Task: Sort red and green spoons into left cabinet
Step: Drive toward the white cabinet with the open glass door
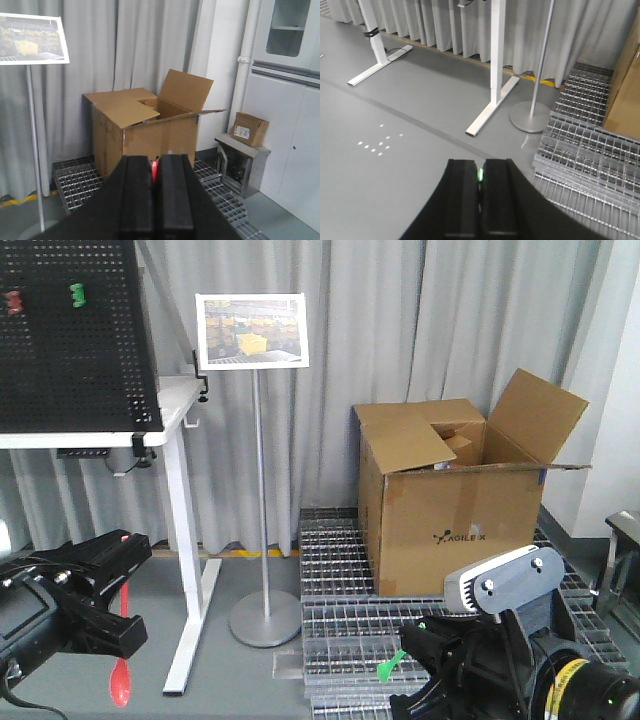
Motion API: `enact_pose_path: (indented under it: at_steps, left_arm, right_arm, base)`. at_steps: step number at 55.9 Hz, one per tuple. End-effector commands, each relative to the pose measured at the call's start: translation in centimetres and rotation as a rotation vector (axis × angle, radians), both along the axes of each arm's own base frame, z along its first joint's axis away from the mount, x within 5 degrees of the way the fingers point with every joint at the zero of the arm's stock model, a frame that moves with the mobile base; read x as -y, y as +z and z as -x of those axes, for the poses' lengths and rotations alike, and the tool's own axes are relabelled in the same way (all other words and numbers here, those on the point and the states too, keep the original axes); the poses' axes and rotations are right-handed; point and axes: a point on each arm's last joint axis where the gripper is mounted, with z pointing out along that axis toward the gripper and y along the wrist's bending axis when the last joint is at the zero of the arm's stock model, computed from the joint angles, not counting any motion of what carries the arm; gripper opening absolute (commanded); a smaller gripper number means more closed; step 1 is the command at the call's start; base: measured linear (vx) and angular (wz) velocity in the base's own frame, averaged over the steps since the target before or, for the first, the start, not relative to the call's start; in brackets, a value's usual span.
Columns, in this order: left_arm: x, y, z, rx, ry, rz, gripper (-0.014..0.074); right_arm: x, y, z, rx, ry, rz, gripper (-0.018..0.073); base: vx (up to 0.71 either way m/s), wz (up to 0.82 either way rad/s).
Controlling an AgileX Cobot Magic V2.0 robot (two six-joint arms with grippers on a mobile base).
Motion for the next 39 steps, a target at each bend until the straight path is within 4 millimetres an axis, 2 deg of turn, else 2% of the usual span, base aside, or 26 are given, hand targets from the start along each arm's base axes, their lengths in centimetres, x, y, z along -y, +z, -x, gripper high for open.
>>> enact_pose_path:
  at_steps: [1, 19, 39]
  left_arm:
    - [0.03, 2.14, 0.39, 0.106, -0.017, 0.072, 0.0003]
    - [0.03, 2.14, 0.39, 0.106, -0.017, 0.072, 0.0003]
    - [0.03, 2.14, 0.39, 0.106, -0.017, 0.072, 0.0003]
  right_arm:
    - [-0.34, 2.32, -0.05, 0.102, 0.028, -0.069, -0.0001]
    - [-0.34, 2.32, -0.05, 0.102, 0.028, -0.069, -0.0001]
    - [-0.34, 2.32, -0.05, 0.102, 0.028, -0.069, -0.0001]
  base:
    - [0.51, -0.08]
    - [0.46, -0.20]
    - [0.34, -0.58]
